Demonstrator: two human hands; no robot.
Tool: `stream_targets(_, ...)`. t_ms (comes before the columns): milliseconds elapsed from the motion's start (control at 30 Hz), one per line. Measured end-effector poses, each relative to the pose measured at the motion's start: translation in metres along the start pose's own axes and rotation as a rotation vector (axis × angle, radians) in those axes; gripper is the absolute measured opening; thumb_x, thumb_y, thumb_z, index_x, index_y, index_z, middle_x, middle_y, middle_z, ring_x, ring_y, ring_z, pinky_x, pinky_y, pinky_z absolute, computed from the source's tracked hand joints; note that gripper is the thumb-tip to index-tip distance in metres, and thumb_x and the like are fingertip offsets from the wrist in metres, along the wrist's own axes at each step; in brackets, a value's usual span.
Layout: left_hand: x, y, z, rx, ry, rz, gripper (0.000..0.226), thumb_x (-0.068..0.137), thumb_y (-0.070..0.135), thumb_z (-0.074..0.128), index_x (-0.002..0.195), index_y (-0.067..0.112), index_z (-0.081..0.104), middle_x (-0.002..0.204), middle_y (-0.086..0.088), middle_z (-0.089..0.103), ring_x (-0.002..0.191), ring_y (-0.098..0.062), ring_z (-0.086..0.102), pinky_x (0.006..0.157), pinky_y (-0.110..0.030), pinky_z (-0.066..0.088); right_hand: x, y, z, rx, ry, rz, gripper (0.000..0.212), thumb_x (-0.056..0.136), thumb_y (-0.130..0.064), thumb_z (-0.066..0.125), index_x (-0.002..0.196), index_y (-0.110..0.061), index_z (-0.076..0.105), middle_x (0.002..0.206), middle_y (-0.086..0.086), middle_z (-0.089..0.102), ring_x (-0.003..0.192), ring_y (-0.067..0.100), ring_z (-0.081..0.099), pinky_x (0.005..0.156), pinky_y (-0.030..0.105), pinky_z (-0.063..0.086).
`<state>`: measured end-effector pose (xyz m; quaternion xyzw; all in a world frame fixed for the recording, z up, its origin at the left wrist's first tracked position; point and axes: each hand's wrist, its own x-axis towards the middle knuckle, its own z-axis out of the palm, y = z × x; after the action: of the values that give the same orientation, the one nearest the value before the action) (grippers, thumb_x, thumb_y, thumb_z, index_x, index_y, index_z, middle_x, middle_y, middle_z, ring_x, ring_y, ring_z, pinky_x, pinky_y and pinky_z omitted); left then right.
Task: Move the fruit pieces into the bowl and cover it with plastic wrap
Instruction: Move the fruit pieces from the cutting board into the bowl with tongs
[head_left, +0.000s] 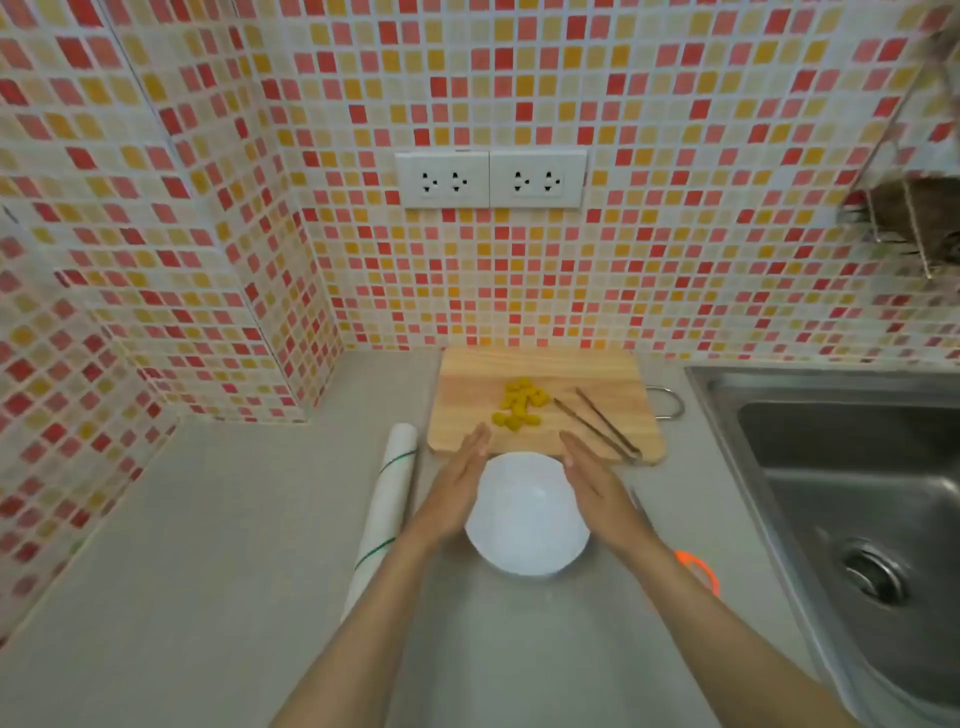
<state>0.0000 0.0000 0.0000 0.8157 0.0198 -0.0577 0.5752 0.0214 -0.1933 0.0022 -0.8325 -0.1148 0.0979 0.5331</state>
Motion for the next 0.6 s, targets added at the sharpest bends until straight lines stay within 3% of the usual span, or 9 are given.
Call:
stream_targets(133, -0.011, -0.007, 0.020, -0.244, 0.170, -0.051, 0.043, 0.101, 0.030, 0.031, 0.142, 0.019, 0.038, 0.149, 0.005, 0.038, 0.136, -0.007, 0.034, 0.115, -0.027, 0.023, -0.013, 0.004, 0.011, 0.303, 0.116, 0.068, 0.043, 0.099, -0.025, 0.035, 0.141, -0.016, 0.035, 0.147, -0.004, 0.037, 0.135, 0.009, 0.032, 0.113, 0.028, 0.024)
stream_targets(233, -0.012, -0.008, 0.032, -0.409, 0.319, -0.088, 0.037, 0.101, 0.030, 0.032, 0.126, 0.023, 0.057, 0.131, 0.002, 0.058, 0.119, -0.010, 0.053, 0.099, -0.021, 0.040, -0.015, 0.011, 0.025, 0.421, 0.191, 0.078, 0.038, 0.099, -0.025, 0.034, 0.136, -0.020, 0.042, 0.138, -0.004, 0.047, 0.128, 0.011, 0.041, 0.108, 0.029, 0.031)
stream_targets(333, -0.009, -0.005, 0.037, -0.572, 0.413, -0.127, 0.041, 0.102, 0.028, 0.030, 0.104, 0.020, 0.069, 0.113, -0.004, 0.068, 0.105, -0.017, 0.062, 0.087, -0.023, 0.048, -0.012, 0.019, 0.029, 0.434, 0.194, 0.085, 0.033, 0.099, -0.026, 0.033, 0.130, -0.029, 0.046, 0.130, -0.008, 0.051, 0.121, 0.009, 0.046, 0.101, 0.026, 0.034)
stream_targets(400, -0.009, -0.007, 0.036, -0.576, 0.426, -0.151, 0.047, 0.102, 0.032, 0.026, 0.104, 0.018, 0.071, 0.113, -0.004, 0.070, 0.104, -0.018, 0.063, 0.083, -0.021, 0.049, -0.007, 0.022, 0.024, 0.343, 0.162, 0.088, 0.035, 0.099, -0.029, 0.033, 0.129, -0.027, 0.050, 0.129, -0.010, 0.053, 0.120, 0.007, 0.048, 0.098, 0.018, 0.035)
stream_targets(467, -0.008, -0.010, 0.035, -0.566, 0.428, -0.156, 0.050, 0.101, 0.036, 0.025, 0.108, 0.017, 0.071, 0.115, -0.003, 0.070, 0.105, -0.016, 0.063, 0.086, -0.024, 0.048, 0.006, 0.021, 0.010, 0.133, 0.251, 0.007, 0.034, 0.098, -0.025, 0.038, 0.127, -0.018, 0.054, 0.127, -0.003, 0.057, 0.118, 0.009, 0.050, 0.096, 0.013, 0.036)
stream_targets(533, -0.008, -0.010, 0.035, -0.545, 0.426, -0.159, 0.052, 0.101, 0.037, 0.024, 0.112, 0.015, 0.070, 0.116, -0.002, 0.069, 0.105, -0.012, 0.063, 0.086, -0.025, 0.047, 0.028, 0.020, -0.010, -0.162, 0.417, -0.077, 0.032, 0.095, -0.015, 0.044, 0.124, -0.005, 0.054, 0.122, 0.014, 0.059, 0.115, 0.026, 0.051, 0.097, 0.030, 0.039)
stream_targets(600, -0.008, -0.010, 0.036, -0.553, 0.426, -0.172, 0.053, 0.101, 0.038, 0.023, 0.113, 0.015, 0.070, 0.116, 0.001, 0.069, 0.105, -0.007, 0.063, 0.086, -0.024, 0.047, 0.052, 0.023, -0.028, -0.447, 0.486, -0.016, 0.038, 0.091, -0.015, 0.051, 0.126, 0.001, 0.049, 0.125, 0.023, 0.053, 0.117, 0.037, 0.045, 0.098, 0.043, 0.036)
